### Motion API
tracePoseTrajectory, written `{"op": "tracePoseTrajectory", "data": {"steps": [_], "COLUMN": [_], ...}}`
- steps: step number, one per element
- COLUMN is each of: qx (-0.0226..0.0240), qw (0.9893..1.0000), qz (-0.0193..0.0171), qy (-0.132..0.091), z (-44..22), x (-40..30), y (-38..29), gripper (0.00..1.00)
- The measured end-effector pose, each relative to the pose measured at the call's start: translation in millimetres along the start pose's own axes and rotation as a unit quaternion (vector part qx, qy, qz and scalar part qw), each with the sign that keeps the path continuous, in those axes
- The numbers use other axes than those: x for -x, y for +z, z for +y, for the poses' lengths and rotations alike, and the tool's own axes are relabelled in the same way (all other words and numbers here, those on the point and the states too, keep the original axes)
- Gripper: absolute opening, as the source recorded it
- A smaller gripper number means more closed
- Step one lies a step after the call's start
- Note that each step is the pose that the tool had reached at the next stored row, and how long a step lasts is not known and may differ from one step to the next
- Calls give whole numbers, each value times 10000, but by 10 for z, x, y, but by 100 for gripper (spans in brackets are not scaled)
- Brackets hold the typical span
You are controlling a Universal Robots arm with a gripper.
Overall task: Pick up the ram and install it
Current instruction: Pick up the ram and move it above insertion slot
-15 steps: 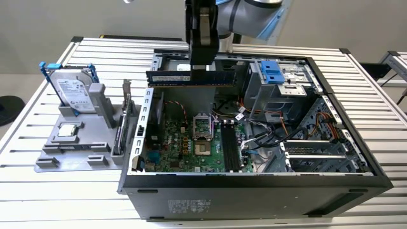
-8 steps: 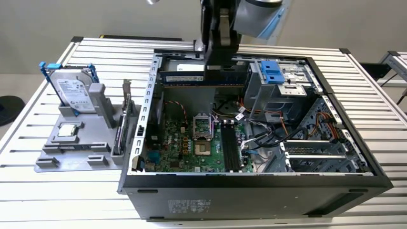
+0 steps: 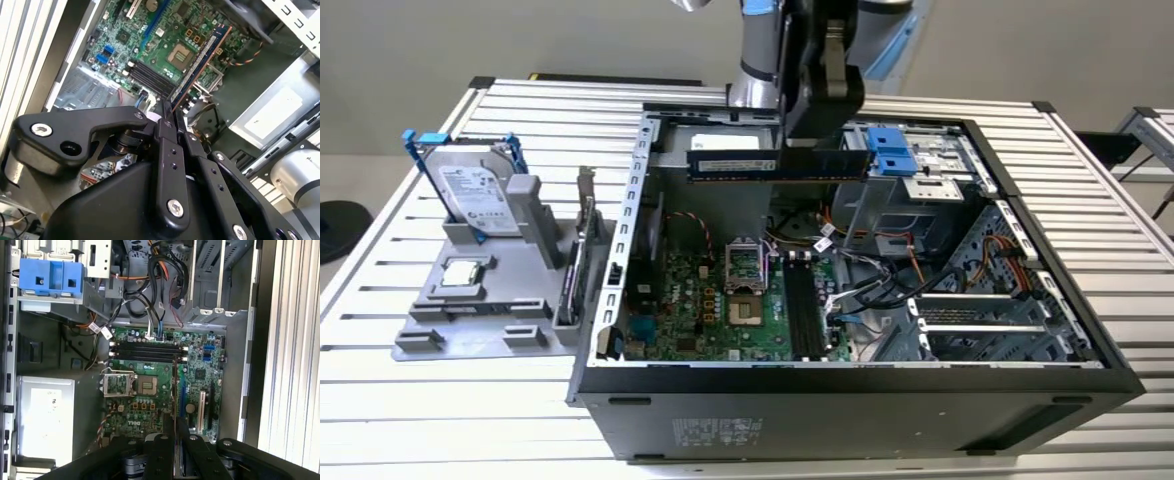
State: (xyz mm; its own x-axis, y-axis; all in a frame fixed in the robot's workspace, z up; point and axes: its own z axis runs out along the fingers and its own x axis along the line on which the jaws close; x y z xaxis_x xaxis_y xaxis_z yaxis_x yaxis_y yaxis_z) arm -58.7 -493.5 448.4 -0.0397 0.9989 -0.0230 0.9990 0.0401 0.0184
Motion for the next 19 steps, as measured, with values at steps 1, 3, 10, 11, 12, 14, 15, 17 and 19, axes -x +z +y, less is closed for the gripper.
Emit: {"op": "tracePoseTrajectory", "data": {"steps": [1,3,10,11,12,14,15,17,19], "qx": [0,0,0,0,-1,-1,-1,-1,-1], "qw": [10000,10000,10000,10000,10000,10000,10000,10000,10000], "qz": [0,0,0,0,0,0,0,0,0], "qy": [0,0,0,1,1,5,7,10,12], "z": [25,75,243,261,277,313,329,364,400], "x": [1,3,10,11,11,13,13,15,16], "y": [1,2,5,6,5,6,7,7,8], "gripper": [0,0,0,0,0,0,0,0,0]}}
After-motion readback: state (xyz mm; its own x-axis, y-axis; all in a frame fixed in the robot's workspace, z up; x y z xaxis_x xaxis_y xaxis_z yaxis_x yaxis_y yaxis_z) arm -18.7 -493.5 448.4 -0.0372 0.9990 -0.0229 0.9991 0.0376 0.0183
